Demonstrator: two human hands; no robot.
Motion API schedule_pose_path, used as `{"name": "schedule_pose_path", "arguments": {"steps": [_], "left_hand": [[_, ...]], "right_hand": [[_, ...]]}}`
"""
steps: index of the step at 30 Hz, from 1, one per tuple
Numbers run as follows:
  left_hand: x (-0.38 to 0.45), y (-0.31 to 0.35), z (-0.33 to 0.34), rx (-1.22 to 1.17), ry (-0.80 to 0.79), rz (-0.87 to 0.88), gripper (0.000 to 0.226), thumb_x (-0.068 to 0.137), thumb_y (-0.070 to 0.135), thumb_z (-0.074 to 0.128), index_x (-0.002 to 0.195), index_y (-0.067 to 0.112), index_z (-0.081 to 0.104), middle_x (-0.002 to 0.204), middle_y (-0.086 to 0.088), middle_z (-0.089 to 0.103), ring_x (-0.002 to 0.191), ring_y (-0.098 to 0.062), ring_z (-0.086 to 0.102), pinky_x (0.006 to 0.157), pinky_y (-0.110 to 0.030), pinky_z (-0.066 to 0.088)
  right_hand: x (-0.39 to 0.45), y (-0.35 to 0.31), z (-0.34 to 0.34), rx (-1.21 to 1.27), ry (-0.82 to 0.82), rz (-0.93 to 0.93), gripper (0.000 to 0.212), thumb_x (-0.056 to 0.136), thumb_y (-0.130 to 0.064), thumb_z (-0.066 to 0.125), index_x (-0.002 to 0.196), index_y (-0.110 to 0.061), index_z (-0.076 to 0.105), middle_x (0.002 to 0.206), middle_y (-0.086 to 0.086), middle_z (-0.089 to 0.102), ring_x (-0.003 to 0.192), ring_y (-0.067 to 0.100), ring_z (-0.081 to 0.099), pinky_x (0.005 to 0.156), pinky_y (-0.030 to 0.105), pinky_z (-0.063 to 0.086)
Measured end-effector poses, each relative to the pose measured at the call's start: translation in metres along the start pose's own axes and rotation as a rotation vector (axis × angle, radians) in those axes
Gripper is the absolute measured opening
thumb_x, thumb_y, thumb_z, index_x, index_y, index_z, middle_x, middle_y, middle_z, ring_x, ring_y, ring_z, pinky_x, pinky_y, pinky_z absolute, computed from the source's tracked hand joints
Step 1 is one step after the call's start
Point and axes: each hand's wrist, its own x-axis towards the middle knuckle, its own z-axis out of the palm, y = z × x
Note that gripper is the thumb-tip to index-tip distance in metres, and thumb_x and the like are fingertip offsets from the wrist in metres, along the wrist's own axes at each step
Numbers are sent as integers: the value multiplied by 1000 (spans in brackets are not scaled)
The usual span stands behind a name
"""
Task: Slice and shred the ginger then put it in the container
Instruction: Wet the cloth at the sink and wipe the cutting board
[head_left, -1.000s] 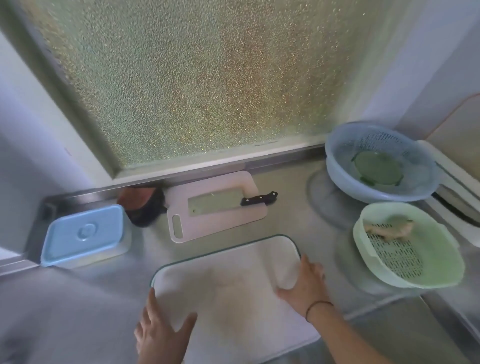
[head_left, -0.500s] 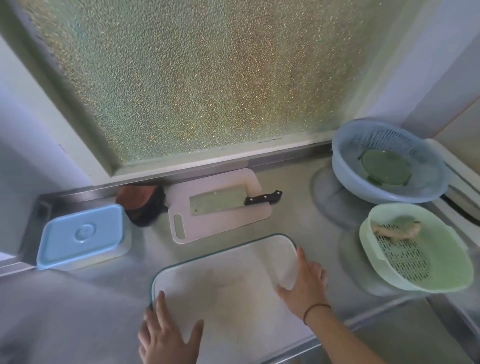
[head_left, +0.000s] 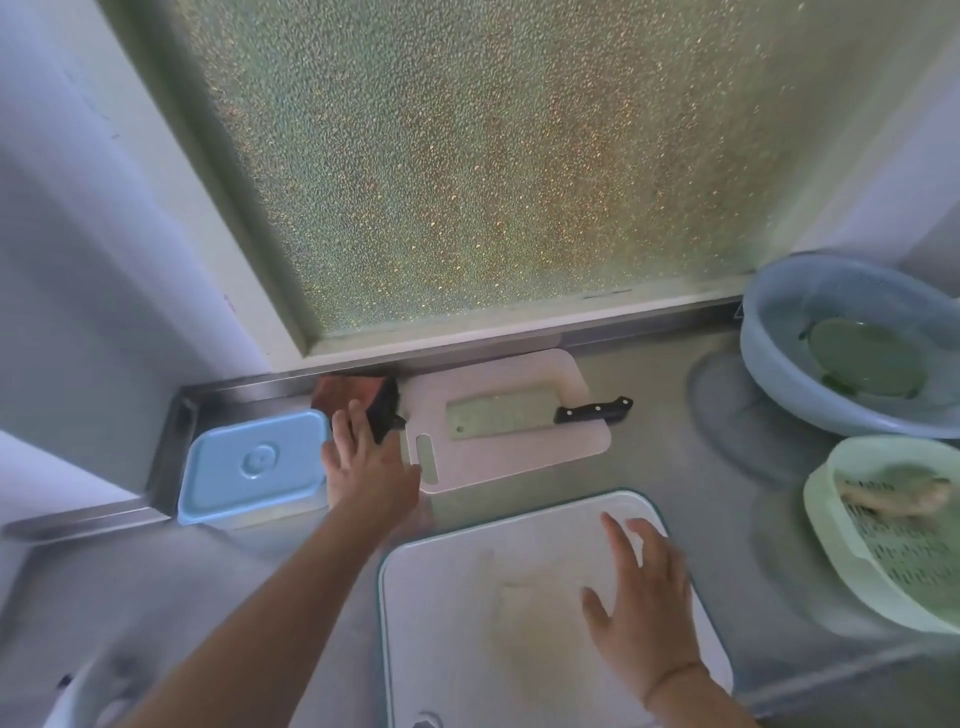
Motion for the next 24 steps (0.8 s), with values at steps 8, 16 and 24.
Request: {"name": "schedule_pose_path", "arguments": {"steps": [8, 16, 24], "left_hand": [[40, -15, 4, 320, -87, -9, 57, 97, 35, 47, 149, 12, 41, 156, -9, 26, 150, -35, 5, 118, -56, 11], [-1, -14, -28, -375, 752, 436, 27, 80, 9, 66, 106, 11, 73, 124, -1, 65, 123, -21, 55, 107, -47, 35], [-107, 39, -49, -988, 628, 655, 42, 87, -5, 59, 119, 22, 67, 121, 20, 55, 119, 1, 54, 94, -17, 46]], "right_hand": [[28, -36, 6, 35, 98, -144, 84, 54, -33, 85, 129, -18, 48, 121, 10, 51, 111, 30, 41, 85, 46, 52], [45, -59, 5, 249, 51, -149, 73, 75, -42, 63, 140, -18, 40, 133, 10, 48, 126, 30, 38, 106, 38, 34], [34, -69, -36, 906, -40, -215, 28, 78, -40, 67, 105, -37, 57, 106, -21, 61, 99, -6, 54, 82, 14, 43]]}}
